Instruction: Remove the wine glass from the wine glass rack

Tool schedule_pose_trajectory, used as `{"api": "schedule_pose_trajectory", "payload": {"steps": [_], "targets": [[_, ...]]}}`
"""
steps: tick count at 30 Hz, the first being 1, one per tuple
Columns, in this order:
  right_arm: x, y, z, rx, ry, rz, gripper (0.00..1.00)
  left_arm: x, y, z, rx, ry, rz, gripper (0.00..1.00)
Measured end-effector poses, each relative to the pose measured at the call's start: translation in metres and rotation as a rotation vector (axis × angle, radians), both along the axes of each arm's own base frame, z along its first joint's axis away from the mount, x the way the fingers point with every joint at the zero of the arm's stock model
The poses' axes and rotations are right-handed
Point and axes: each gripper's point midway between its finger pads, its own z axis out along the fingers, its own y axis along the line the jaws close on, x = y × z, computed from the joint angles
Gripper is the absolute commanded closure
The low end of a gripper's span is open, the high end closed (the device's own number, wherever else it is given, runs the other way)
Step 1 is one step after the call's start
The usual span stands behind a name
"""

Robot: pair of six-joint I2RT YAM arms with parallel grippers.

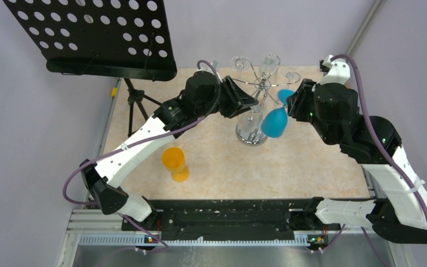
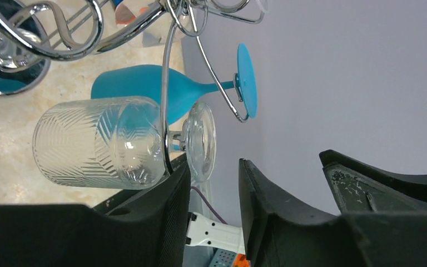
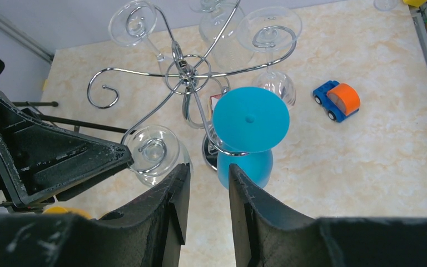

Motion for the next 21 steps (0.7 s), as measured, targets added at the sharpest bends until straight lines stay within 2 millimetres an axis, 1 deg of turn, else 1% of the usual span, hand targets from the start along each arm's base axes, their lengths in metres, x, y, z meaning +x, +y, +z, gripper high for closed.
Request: {"api": "schedule_pose_trajectory", "payload": {"steps": [4, 6, 10, 17, 21], "targets": [[0.000, 0.000, 0.000, 0.005, -0.001, -0.001, 0.67, -0.001, -0.003, -0.003, -0.027, 0.061, 0.003, 0.70], [0.000, 0.000, 0.000, 0.012, -0.003, -0.003, 0.68, 0.000, -0.004, -0.009, -0.039, 0.095, 0.015, 0.73], [-0.002, -0.002, -0.004, 0.021, -0.004, -0.005, 0.68, 0.004, -0.006, -0.015, -0.075, 0.150, 0.042, 0.74], [-0.007, -0.008, 0.000, 0.053, -0.025, -0.008, 0.68, 0.009, -0.005, -0.015, -0.117, 0.181, 0.083, 0.77], [-0.009, -0.011, 0.001, 0.065, -0.033, -0.013, 0.68, 0.010, -0.004, -0.015, -0.123, 0.190, 0.092, 0.89]]}}
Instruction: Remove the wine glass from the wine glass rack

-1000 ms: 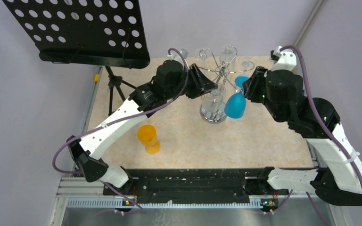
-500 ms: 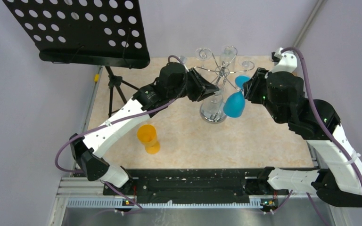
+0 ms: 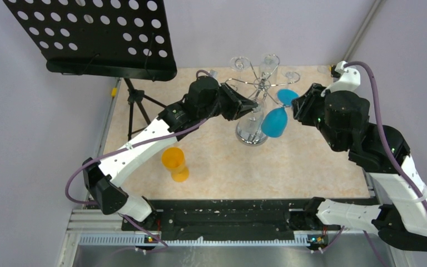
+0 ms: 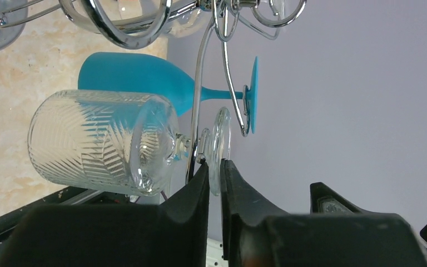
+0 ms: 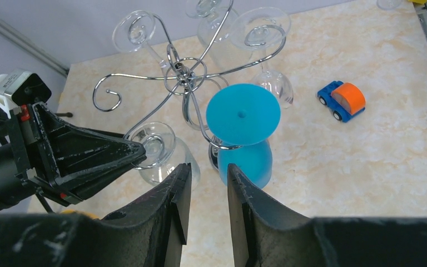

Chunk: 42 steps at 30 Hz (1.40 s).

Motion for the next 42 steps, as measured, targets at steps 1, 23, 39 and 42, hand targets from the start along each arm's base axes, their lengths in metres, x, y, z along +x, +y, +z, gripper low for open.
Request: {"api": "schedule_pose_trajectory", "payload": {"steps": [1, 23, 39, 42], "targets": [[0.000, 0.000, 0.000, 0.001, -0.002, -0.001, 0.68, 0.000, 0.000, -0.001, 0.001, 0.004, 0.001, 0.93], [0.002, 0.002, 0.002, 0.020, -0.013, -0.003, 0.69, -0.009, 0.008, 0.008, -0.024, -0.062, -0.043, 1.00], [0.001, 0.008, 0.003, 0.056, -0.007, 0.011, 0.59, -0.004, 0.029, 0.018, -0.008, -0.111, -0.011, 1.00], [0.001, 0.010, 0.003, 0.064, -0.006, 0.019, 0.47, -0.002, 0.030, 0.016, -0.001, -0.118, -0.011, 1.00]]}}
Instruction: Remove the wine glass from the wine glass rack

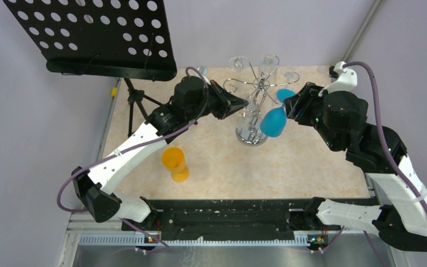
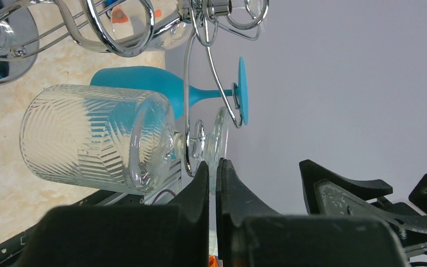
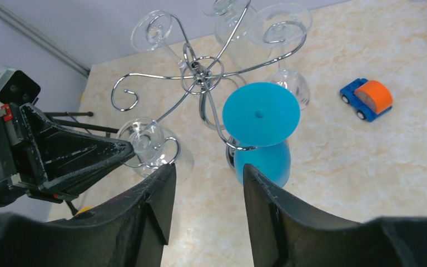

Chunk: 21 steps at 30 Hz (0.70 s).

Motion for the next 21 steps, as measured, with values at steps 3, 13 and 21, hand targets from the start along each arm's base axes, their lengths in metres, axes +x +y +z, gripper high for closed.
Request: {"api": "schedule_pose_trajectory", "payload": {"steps": [3, 13, 21], "targets": [[-0.001, 0.005, -0.004, 0.004, 0.002, 0.027, 0.40, 0.002, -0.001, -0.002, 0.004, 0.003, -0.004, 1.00], [-0.010, 0.011, 0.001, 0.070, -0.046, 0.101, 0.39, 0.014, -0.021, -0.008, -0.005, 0.019, -0.065, 1.00], [-0.012, 0.010, 0.007, 0.094, -0.067, 0.104, 0.39, 0.014, -0.027, 0.001, -0.021, -0.006, -0.107, 1.00]]}}
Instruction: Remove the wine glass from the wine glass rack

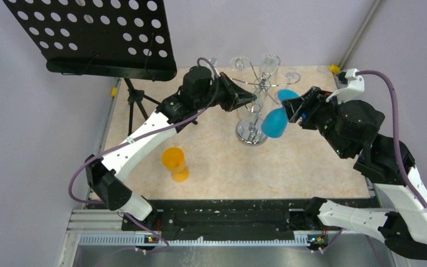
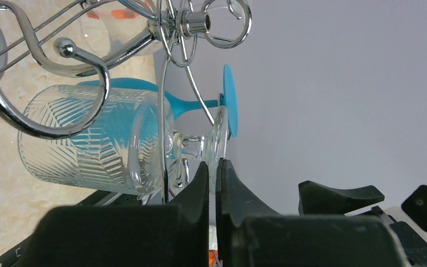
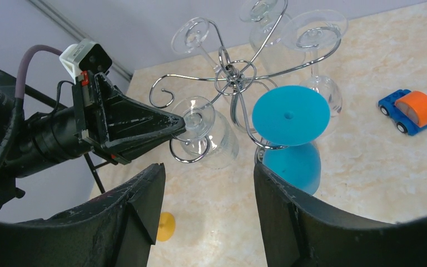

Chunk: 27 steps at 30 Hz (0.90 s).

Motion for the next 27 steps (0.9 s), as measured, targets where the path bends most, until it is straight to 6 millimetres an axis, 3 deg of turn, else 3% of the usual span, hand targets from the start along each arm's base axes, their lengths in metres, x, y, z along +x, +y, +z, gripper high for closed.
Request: {"api": "schedule_pose_trajectory", "payload": {"steps": [27], "targets": [[-0.002, 0.004, 0.000, 0.013, 0.006, 0.021, 0.39, -0.009, -0.023, -0.011, 0.039, 0.022, -0.148, 1.00]]}}
